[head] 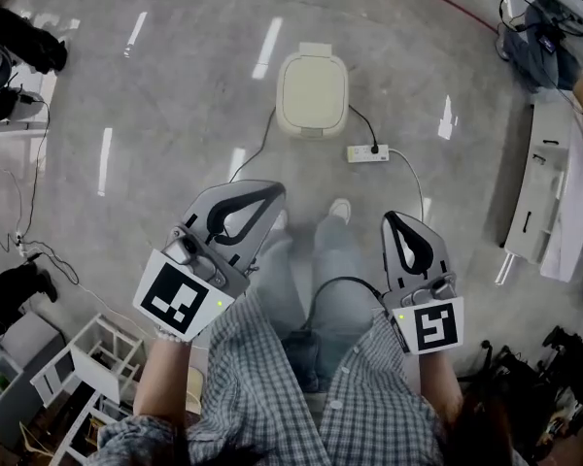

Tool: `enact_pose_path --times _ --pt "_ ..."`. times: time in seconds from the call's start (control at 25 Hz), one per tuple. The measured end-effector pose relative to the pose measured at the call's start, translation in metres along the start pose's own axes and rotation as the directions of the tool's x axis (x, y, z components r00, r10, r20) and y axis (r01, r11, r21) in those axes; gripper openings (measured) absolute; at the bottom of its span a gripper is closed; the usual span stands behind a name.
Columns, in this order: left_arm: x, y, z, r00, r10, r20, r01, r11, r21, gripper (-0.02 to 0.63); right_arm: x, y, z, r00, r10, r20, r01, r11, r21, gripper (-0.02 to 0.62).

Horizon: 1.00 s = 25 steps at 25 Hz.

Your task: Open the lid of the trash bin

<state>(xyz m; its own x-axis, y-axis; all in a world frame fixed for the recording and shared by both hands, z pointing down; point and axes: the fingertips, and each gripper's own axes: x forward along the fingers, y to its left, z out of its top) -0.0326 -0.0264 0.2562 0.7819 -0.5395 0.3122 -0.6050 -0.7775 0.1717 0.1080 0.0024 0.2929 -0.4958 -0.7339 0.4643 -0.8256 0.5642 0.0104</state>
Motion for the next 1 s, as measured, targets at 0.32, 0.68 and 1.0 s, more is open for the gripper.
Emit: enact_pose_path --times 0.32,0.68,1.0 --pt "0.046 0.011 -0.043 0.998 0.005 -0.055 -0.006 0.999 -0.033 -0.002 0.044 -0.020 -0.020 0.999 0.035 0.022 -0.036 0.999 0.023 0.023" --pt "0.097 0.024 -0.099 0.996 0.002 -0.089 -0.006 0.999 -0.042 -0.002 0.063 -0.043 -0.059 0.999 0.032 -0.015 -0.031 0.997 0.064 0.023" --pt "0.141 0.043 -0.150 0.988 0.033 -0.151 -0.050 0.993 -0.111 -0.002 0.078 -0.061 -0.080 1.000 0.022 0.002 -0.022 0.997 0.073 0.022"
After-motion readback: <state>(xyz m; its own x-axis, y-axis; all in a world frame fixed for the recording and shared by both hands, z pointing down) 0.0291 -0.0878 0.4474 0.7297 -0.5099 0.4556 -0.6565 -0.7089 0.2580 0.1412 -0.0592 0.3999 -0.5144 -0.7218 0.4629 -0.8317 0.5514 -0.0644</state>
